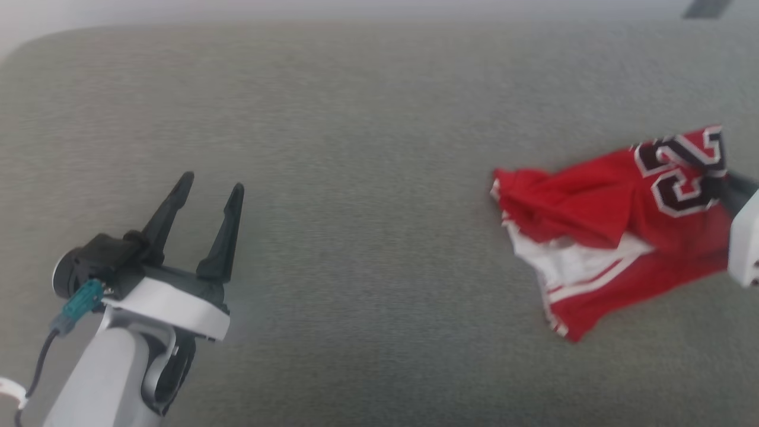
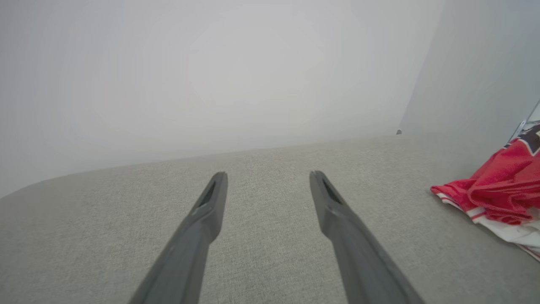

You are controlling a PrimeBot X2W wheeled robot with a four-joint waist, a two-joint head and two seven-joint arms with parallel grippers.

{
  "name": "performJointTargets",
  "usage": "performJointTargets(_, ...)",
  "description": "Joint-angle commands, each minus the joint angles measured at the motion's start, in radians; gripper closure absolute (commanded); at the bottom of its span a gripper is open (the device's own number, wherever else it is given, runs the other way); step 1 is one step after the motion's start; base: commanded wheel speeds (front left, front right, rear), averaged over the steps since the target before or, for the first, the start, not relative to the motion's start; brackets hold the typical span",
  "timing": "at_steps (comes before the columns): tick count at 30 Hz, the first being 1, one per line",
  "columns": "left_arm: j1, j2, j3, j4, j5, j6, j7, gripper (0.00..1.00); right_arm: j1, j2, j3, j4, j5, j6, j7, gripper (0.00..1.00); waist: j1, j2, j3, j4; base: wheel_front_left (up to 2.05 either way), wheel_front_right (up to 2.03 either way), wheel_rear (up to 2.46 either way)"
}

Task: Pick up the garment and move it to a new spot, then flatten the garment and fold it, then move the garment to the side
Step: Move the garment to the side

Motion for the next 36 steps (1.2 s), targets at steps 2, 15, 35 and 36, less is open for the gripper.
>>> performJointTargets(2,-0.043,0.010,-0.019,0.001,-0.001,-0.002,-0.004,0.00,-0.060,-0.024,-0.003,0.028,-0.009,-0.002,-0.036,1.00,0.0000,0.0000,0.050,-0.065,0.00,0.00,0.00)
performJointTargets(15,-0.174,0.053,-0.103,0.014,-0.008,-0.002,-0.003,0.00,-0.255,-0.132,0.045,0.201,-0.042,-0.002,-0.218,1.00,0.0000,0.0000,0.160,-0.189,0.00,0.00,0.00)
performJointTargets(35,-0.312,0.104,-0.219,0.041,-0.043,-0.002,-0.003,0.00,-0.520,-0.154,0.146,0.628,-0.254,-0.002,-0.503,1.00,0.0000,0.0000,0.283,-0.257,0.00,0.00,0.00)
performJointTargets(36,-0.315,0.106,-0.223,0.041,-0.044,-0.002,-0.003,0.00,-0.534,-0.145,0.143,0.653,-0.276,-0.002,-0.519,1.00,0.0000,0.0000,0.288,-0.254,0.00,0.00,0.00)
